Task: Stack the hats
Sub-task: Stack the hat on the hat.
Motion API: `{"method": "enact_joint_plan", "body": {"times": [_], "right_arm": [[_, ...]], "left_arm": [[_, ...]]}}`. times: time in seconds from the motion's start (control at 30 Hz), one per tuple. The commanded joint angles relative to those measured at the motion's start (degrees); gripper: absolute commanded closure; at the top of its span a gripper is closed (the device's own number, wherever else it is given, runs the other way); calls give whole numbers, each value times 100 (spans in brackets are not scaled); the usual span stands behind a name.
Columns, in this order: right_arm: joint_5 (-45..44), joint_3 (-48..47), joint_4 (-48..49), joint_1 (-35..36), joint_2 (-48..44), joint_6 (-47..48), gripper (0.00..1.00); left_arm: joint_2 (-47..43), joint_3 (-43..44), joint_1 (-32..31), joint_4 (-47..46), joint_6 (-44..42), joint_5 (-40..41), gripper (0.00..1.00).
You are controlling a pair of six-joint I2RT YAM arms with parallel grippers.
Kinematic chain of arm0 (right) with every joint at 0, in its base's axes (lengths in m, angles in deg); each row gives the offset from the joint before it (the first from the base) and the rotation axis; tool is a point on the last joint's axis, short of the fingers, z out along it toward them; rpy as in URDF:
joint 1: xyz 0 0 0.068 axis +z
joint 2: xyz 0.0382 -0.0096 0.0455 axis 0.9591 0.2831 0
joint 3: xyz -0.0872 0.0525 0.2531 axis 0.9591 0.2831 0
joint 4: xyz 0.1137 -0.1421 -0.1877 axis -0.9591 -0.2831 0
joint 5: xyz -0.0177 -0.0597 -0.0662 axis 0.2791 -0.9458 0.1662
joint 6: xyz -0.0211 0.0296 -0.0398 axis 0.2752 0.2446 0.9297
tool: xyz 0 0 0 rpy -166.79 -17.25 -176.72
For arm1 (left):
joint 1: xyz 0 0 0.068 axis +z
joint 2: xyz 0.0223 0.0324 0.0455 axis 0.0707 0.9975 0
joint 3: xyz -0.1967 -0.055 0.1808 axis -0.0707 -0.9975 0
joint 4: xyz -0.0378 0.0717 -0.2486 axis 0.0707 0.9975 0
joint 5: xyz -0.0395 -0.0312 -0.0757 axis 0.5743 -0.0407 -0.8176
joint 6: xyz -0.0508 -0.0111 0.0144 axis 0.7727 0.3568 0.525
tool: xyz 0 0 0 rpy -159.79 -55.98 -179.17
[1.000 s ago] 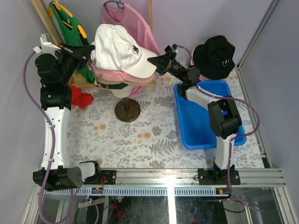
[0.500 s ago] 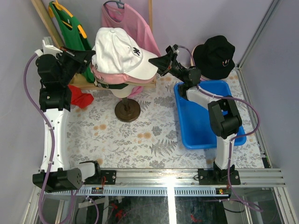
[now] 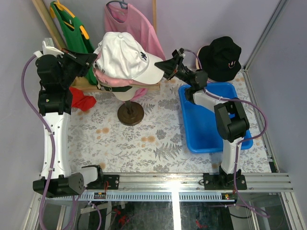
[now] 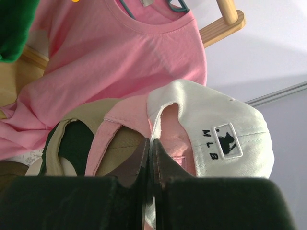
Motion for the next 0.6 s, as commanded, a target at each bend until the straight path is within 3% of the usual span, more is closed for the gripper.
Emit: {"method": "enact_joint_plan", "body": {"times": [0.0,0.57], "right_arm": [[197,6,39,-131,-409,-1491,79],[448,-177,-958,-176,-653,-734,79]], "left_arm": [[-111,349,-11,318,-261,222,100],[-53,887,-2,1155,-827,815,100]]}}
